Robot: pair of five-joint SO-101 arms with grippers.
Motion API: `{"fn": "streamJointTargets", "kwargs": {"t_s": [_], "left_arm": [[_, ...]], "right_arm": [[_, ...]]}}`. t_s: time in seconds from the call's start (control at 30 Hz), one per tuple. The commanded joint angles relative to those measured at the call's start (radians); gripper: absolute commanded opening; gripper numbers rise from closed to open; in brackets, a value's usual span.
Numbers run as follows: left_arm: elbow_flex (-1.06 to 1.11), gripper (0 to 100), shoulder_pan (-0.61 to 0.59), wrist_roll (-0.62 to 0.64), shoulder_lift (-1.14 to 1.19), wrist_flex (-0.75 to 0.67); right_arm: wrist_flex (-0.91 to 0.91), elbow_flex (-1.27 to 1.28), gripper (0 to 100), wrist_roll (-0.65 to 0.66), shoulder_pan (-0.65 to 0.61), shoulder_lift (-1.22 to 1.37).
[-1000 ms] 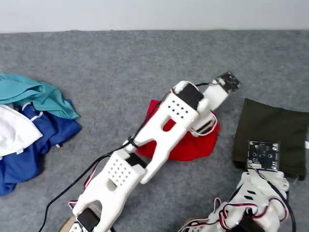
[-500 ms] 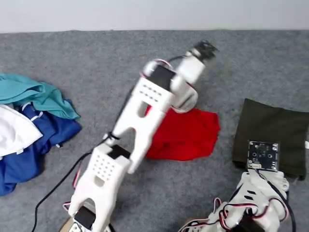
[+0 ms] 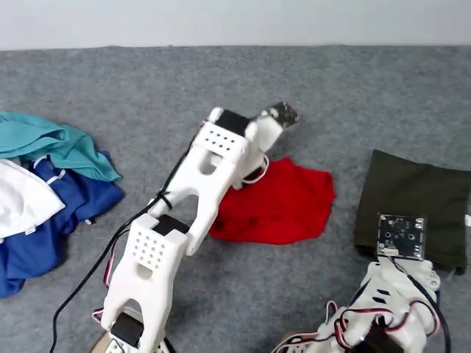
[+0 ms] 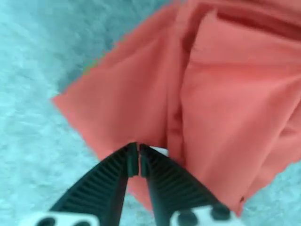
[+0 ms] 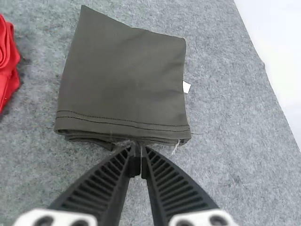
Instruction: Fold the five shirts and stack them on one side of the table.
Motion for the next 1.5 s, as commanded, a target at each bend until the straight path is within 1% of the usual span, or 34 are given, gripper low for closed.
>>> {"fn": "streamJointTargets", "kwargs": {"t_s": [0.0, 0.17, 0.27, 0.37, 0.57, 0.67, 0.73, 0.8, 0.93, 1.03, 1.17, 1.33, 1.47], "left_arm": [[0.042, 2, 0.055, -0.031, -0.081, 0.02], [0.015, 2, 0.15, -0.041, -0.104, 0.155], [0.01, 2, 0.17, -0.038, -0.172, 0.161], [0.05, 2, 0.196, -0.037, -0.27, 0.161], [0.326, 2, 0.324, -0.038, -0.427, 0.155], [0.464, 2, 0.367, -0.038, -0.453, 0.097], [0.484, 2, 0.344, -0.038, -0.468, 0.058], [0.472, 2, 0.293, -0.038, -0.489, 0.012], [0.392, 2, 0.16, -0.038, -0.499, -0.078], [0.34, 2, 0.077, -0.037, -0.46, -0.144], [0.291, 2, 0.014, -0.037, -0.342, -0.227], [0.147, 2, 0.012, -0.037, -0.155, -0.218], [-0.007, 2, 0.068, -0.037, -0.048, -0.095]], "right_arm": [[-0.008, -0.003, 1.3, -0.003, 0.008, 0.008], [-0.008, -0.003, 1.3, -0.003, 0.008, 0.008], [-0.008, -0.003, 1.3, -0.003, 0.008, 0.008], [-0.008, -0.003, 1.3, -0.003, 0.008, 0.008], [-0.008, -0.003, 1.3, -0.003, 0.008, 0.008], [-0.008, -0.003, 1.3, -0.003, 0.008, 0.008], [-0.008, -0.003, 1.3, -0.003, 0.008, 0.008], [-0.008, -0.003, 1.3, -0.003, 0.008, 0.008], [-0.008, -0.003, 1.3, -0.003, 0.008, 0.008], [-0.008, -0.003, 1.3, -0.003, 0.008, 0.008], [-0.008, -0.003, 1.3, -0.003, 0.008, 0.008], [-0.008, -0.003, 1.3, -0.003, 0.008, 0.008], [-0.008, -0.003, 1.3, -0.003, 0.008, 0.008]]}}
